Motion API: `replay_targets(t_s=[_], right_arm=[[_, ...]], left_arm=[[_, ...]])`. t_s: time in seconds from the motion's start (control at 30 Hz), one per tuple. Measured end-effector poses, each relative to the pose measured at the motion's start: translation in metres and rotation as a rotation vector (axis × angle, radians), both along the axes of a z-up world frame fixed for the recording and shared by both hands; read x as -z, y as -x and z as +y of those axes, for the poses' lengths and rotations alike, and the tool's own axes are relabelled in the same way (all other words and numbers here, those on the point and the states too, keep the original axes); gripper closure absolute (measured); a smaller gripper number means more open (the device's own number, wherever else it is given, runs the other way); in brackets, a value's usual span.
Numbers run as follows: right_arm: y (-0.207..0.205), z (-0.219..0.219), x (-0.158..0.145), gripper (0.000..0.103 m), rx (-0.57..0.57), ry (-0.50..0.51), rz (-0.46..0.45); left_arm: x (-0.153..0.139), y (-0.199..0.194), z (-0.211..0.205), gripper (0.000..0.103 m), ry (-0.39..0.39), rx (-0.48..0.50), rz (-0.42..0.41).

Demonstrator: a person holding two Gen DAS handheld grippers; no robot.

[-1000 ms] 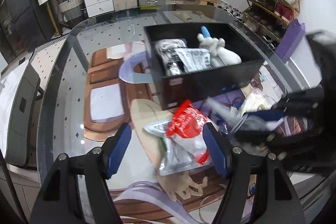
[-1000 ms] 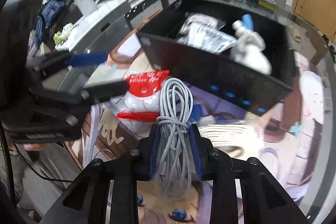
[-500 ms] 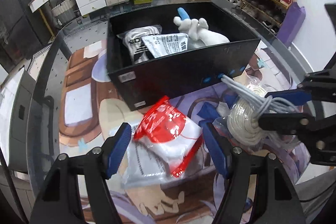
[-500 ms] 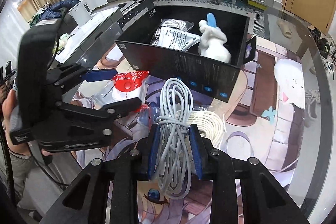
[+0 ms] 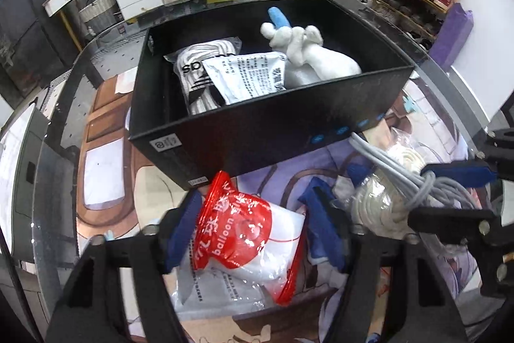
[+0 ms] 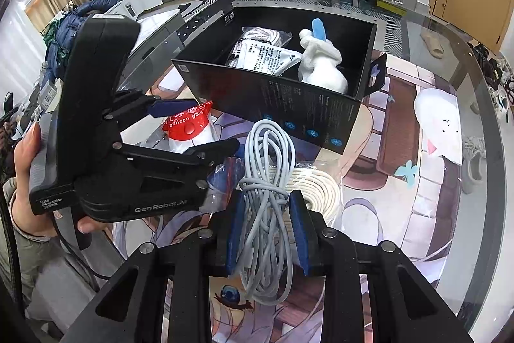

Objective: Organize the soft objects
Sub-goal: 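Grasp the red balloon glue bag with the left tool while the right tool lifts the cable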

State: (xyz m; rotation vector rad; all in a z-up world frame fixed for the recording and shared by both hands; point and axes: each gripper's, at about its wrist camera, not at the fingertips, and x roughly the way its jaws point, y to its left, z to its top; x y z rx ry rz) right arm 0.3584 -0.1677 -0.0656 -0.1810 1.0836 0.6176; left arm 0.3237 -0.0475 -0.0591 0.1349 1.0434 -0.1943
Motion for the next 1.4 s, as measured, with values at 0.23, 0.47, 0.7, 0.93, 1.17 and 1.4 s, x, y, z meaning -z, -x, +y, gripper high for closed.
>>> replay_targets(t_s=[0.23, 0.47, 0.7, 0.93, 1.17, 1.4], right_arm=[[0.002, -0.002, 0.001, 0.074, 0.000, -0.003, -0.001], [0.009, 0.006, 0.002, 0.074, -0.029, 0.004, 0.002], [0.024, 0.031, 0.008, 0.074, -0.104, 0.120, -0.060], [0.029, 0.036, 0.017, 0.069, -0.126, 0.138, -0.069], [0.035, 0.037, 0.016, 0.066, -0.118, 0.148, -0.059], [0.044, 0.039, 0.015, 0.075, -0.116, 0.152, -0.050]], left_arm=[[-0.012, 0.021, 0.001, 0.049, -0.010, 0.078, -0.017], [-0.025, 0.051, -0.006, 0.049, -0.011, 0.182, -0.064], [-0.005, 0.053, -0.006, 0.038, -0.040, 0.139, -0.001], [-0.002, 0.064, -0.009, 0.029, -0.068, 0.125, -0.001], [-0.005, 0.074, -0.006, 0.026, -0.058, 0.139, 0.016], [-0.003, 0.072, -0.008, 0.046, -0.092, 0.141, 0.018]])
